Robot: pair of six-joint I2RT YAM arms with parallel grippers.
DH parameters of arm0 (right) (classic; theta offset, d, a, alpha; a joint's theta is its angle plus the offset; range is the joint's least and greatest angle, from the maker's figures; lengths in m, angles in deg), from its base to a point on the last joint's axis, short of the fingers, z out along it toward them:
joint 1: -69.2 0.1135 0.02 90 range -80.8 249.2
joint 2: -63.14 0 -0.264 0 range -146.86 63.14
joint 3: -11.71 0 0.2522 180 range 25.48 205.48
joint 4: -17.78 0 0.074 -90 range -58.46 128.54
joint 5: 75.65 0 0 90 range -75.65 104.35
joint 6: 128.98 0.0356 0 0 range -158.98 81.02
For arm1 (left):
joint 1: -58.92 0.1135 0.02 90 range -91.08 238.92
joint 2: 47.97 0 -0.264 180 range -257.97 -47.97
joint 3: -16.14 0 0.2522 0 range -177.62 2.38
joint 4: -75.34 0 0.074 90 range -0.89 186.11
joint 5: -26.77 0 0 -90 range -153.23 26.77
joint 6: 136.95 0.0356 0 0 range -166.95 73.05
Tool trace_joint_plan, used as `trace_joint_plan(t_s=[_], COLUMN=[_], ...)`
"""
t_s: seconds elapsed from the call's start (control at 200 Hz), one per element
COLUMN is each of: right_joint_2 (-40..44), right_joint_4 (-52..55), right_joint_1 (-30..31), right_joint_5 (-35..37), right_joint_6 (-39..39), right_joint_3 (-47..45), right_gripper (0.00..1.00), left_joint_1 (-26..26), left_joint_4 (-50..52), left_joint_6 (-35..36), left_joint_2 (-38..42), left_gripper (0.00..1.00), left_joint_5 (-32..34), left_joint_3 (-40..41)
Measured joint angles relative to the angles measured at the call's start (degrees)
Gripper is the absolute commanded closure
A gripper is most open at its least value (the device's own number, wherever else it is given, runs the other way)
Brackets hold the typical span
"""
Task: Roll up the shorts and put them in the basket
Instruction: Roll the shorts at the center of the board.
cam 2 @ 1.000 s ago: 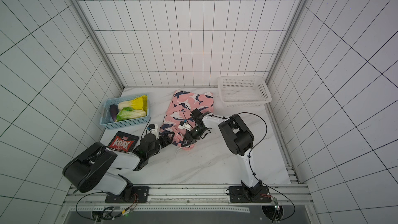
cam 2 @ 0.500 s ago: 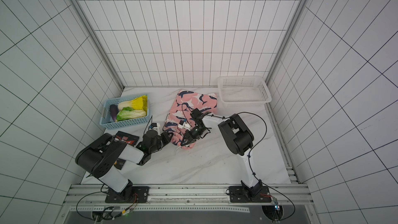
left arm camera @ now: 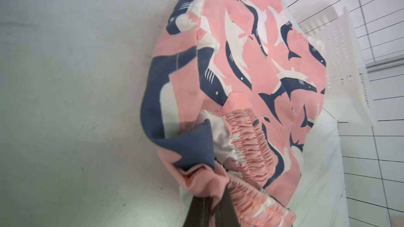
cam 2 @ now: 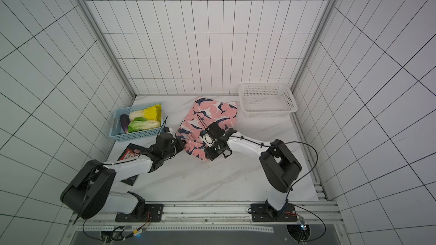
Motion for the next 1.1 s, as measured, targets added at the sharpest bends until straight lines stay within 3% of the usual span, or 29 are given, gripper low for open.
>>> trace_joint_plan(t_s=[0.075,0.145,0.16,0.17,0.31,0.7,0.929,1.104], right_joint_2=[3.91,7.15,7.76,8.09,8.35,-4.48,-9.35,-9.7], right_joint_4=[-3.87,-9.31,-10.62,-11.61,-20.57,-39.01,-45.24,-46.8], right_joint_1=[4.02,7.61,8.35,8.9,13.11,14.71,14.69,15.08], right_joint_5=[5.77,9.79,10.56,11.13,14.84,28.5,35.04,38.95], right_joint_6=[-1.6,-3.56,-4.48,-4.74,-10.34,-23.89,-28.76,-30.47], right_joint_3=[-3.45,-7.96,-8.98,-9.77,-15.41,-15.43,-13.35,-13.33], right_gripper=[0.45,0.18,0.03,0.0,0.0,0.05,0.2,0.02], left_joint_1=[0.07,0.17,0.2,0.2,0.37,0.94,1.88,2.86], left_joint_4=[2.75,4.76,5.07,5.25,6.78,8.39,8.48,8.94], left_joint_6=[0.0,-0.04,-0.07,-0.11,-0.57,-2.1,-2.54,-2.54], left_joint_2=[-1.16,-2.03,-2.12,-2.19,-2.38,-2.38,-2.36,-2.19], left_gripper=[1.0,1.0,1.0,1.0,1.0,1.0,1.0,1.0], left_joint_5=[0.0,-0.02,-0.02,-0.04,-0.55,-2.69,-4.22,-5.62], left_joint_3=[-0.52,-0.96,-1.05,-1.11,-1.97,-2.43,-2.43,-2.43])
